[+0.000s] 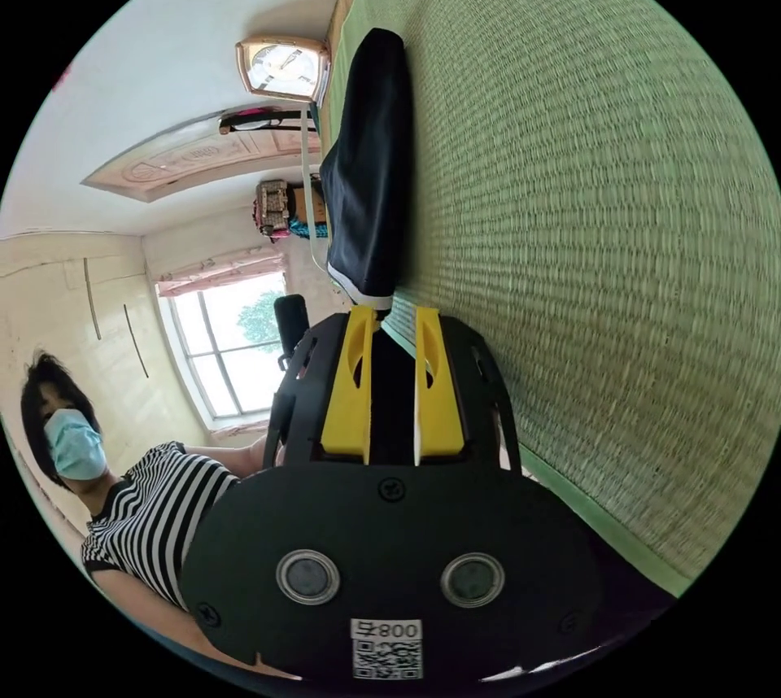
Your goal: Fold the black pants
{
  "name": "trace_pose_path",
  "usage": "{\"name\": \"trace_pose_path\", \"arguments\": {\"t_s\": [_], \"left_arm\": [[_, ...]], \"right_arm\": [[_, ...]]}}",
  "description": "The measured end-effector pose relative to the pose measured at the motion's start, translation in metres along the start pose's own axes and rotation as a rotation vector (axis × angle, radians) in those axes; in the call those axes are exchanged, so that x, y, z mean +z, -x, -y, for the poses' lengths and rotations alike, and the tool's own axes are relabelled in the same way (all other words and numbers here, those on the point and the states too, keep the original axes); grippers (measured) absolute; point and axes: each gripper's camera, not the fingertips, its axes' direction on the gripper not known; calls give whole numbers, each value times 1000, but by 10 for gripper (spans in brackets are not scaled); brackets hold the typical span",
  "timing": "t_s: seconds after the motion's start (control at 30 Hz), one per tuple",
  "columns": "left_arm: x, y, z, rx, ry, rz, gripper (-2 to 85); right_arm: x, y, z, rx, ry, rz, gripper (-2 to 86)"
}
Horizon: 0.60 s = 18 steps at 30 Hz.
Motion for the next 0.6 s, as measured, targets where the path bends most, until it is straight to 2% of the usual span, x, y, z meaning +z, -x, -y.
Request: {"name": "trace_pose_path", "arguments": {"t_s": [0.33, 0.47, 0.6], "left_arm": [[-36, 15, 5, 84, 12, 40, 13], [-53, 25, 6, 99, 11, 61, 14], [-87, 42, 2, 89, -52, 8, 13]], "right_arm": [[11, -2, 18, 37, 2, 134, 98], [18, 1, 21, 37, 9, 160, 69], [14, 12, 19, 16, 20, 154, 42]]}}
